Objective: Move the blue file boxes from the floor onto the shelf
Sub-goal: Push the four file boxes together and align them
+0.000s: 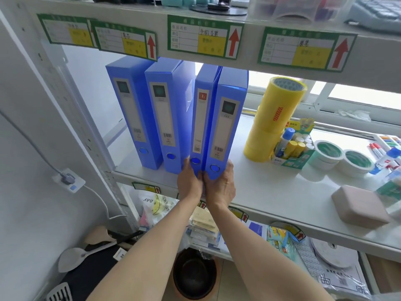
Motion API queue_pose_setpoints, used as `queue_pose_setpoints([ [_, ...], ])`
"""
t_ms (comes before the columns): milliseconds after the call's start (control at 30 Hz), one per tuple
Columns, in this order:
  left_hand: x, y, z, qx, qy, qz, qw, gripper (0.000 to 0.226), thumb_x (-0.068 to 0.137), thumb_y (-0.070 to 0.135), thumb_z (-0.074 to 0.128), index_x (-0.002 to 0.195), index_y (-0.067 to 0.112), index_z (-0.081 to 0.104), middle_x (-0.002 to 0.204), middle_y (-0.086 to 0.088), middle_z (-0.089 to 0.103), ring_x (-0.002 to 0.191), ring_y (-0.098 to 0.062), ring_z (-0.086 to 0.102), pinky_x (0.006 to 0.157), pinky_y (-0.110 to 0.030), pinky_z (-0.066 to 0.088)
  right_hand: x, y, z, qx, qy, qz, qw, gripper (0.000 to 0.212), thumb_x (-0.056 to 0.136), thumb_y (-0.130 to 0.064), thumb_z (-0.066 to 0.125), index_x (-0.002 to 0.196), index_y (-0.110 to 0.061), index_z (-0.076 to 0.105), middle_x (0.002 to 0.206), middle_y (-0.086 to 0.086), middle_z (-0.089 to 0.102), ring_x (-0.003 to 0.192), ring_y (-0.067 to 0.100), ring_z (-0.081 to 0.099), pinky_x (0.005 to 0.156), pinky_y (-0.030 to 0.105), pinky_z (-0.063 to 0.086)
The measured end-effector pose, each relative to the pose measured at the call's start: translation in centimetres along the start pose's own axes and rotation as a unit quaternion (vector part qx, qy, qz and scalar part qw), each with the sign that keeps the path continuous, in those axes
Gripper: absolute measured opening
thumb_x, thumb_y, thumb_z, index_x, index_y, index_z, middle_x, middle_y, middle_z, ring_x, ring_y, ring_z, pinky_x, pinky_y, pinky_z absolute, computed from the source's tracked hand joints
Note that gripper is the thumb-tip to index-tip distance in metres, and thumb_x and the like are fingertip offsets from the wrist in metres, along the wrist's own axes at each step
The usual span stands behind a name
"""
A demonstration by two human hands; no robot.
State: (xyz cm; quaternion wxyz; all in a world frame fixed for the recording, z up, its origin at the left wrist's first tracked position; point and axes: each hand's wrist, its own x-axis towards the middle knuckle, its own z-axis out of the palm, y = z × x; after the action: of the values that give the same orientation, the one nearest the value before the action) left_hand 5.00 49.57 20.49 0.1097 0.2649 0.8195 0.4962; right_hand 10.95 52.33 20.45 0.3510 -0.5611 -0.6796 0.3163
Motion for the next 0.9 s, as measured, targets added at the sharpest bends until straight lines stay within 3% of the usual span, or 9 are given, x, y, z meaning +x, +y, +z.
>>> queue_pose_setpoints([
  [267, -1.1, -1.9, -2.4, 0.031, 0.000, 0.013, 0.999, 0.039, 0.091, 0.023, 0.061, 0.128, 0.014, 0.051, 0.121, -0.001, 0.066, 0.107, -0.022, 0.066, 0.080, -0.025, 0.048, -1.2, 0.5, -0.4, 0.028, -0.012, 0.026, 0.999, 0.079, 0.081, -0.034, 0.077, 0.144, -0.016, 0.033, 0.139, 0.005, 0.049, 0.113, 0.024, 0.060, 0.084, 0.037, 0.053],
  [400, -1.3, -3.8, -5.8, 0.054, 0.103, 0.050, 0.992, 0.023, 0.087, 0.017, 0.063, 0.107, 0.015, 0.052, 0.102, -0.001, 0.061, 0.091, -0.020, 0.063, 0.062, -0.018, 0.041, -4.6, 0.7, -0.8, 0.012, 0.095, 0.022, 0.995, 0.053, 0.079, -0.032, 0.079, 0.118, -0.009, 0.052, 0.107, 0.005, 0.055, 0.094, 0.023, 0.059, 0.079, 0.037, 0.052],
  [467, 0.1, -4.5, -7.7, 0.012, 0.148, 0.014, 0.989, 0.028, 0.086, 0.015, 0.063, 0.110, 0.012, 0.049, 0.108, -0.003, 0.056, 0.097, -0.022, 0.060, 0.065, -0.023, 0.043, -6.4, -0.2, 0.1, 0.045, 0.088, -0.018, 0.995, 0.035, 0.080, -0.023, 0.078, 0.105, -0.011, 0.056, 0.095, 0.000, 0.054, 0.084, 0.020, 0.057, 0.073, 0.037, 0.052],
  [533, 2.3, -5.3, -9.4, -0.024, 0.167, -0.035, 0.985, 0.047, 0.085, 0.014, 0.065, 0.127, 0.009, 0.045, 0.126, -0.009, 0.050, 0.114, -0.027, 0.055, 0.079, -0.033, 0.048, -7.9, -1.8, 1.9, 0.053, 0.055, -0.085, 0.993, 0.026, 0.084, -0.017, 0.074, 0.103, -0.012, 0.057, 0.096, -0.001, 0.056, 0.084, 0.017, 0.058, 0.071, 0.035, 0.054],
  [633, 5.4, -5.8, -11.5, -0.034, 0.101, -0.053, 0.993, 0.088, 0.078, 0.023, 0.074, 0.149, 0.003, 0.025, 0.147, -0.017, 0.039, 0.137, -0.032, 0.039, 0.105, -0.045, 0.042, -8.5, -4.7, 4.5, 0.017, 0.010, -0.146, 0.989, 0.035, 0.091, -0.020, 0.065, 0.124, -0.014, 0.053, 0.118, 0.001, 0.055, 0.103, 0.016, 0.058, 0.082, 0.028, 0.051],
  [700, 7.2, -6.0, -12.1, -0.049, 0.037, -0.052, 0.997, 0.105, 0.073, 0.028, 0.080, 0.153, 0.002, 0.017, 0.151, -0.019, 0.034, 0.142, -0.032, 0.032, 0.107, -0.045, 0.038, -8.2, -6.4, 5.9, 0.014, -0.010, -0.110, 0.994, 0.048, 0.094, -0.022, 0.060, 0.138, -0.016, 0.043, 0.134, 0.000, 0.047, 0.117, 0.016, 0.053, 0.091, 0.028, 0.048],
  [767, 8.7, -6.4, -12.3, -0.055, -0.017, -0.047, 0.997, 0.103, 0.069, 0.026, 0.084, 0.151, 0.005, 0.024, 0.146, -0.017, 0.041, 0.138, -0.031, 0.040, 0.102, -0.045, 0.042, -7.8, -7.4, 7.0, 0.012, -0.016, -0.065, 0.998, 0.055, 0.097, -0.025, 0.056, 0.146, -0.016, 0.033, 0.145, 0.000, 0.040, 0.127, 0.017, 0.048, 0.101, 0.032, 0.048],
  [833, 9.9, -6.8, -12.3, -0.071, -0.062, -0.031, 0.995, 0.086, 0.063, 0.025, 0.085, 0.137, 0.010, 0.044, 0.127, -0.012, 0.056, 0.119, -0.028, 0.057, 0.089, -0.043, 0.053, -7.4, -7.9, 8.0, -0.002, -0.024, -0.042, 0.999, 0.059, 0.098, -0.028, 0.052, 0.150, -0.015, 0.025, 0.152, 0.000, 0.033, 0.134, 0.021, 0.044, 0.105, 0.041, 0.045],
  [900, 10.6, -7.2, -12.0, -0.086, -0.086, -0.032, 0.992, 0.075, 0.056, 0.024, 0.079, 0.122, 0.010, 0.047, 0.108, -0.002, 0.061, 0.100, -0.026, 0.063, 0.077, -0.037, 0.052, -6.8, -8.0, 8.7, -0.012, -0.035, -0.012, 0.999, 0.063, 0.100, -0.028, 0.049, 0.154, -0.014, 0.019, 0.158, 0.002, 0.027, 0.141, 0.022, 0.036, 0.109, 0.043, 0.041],
])
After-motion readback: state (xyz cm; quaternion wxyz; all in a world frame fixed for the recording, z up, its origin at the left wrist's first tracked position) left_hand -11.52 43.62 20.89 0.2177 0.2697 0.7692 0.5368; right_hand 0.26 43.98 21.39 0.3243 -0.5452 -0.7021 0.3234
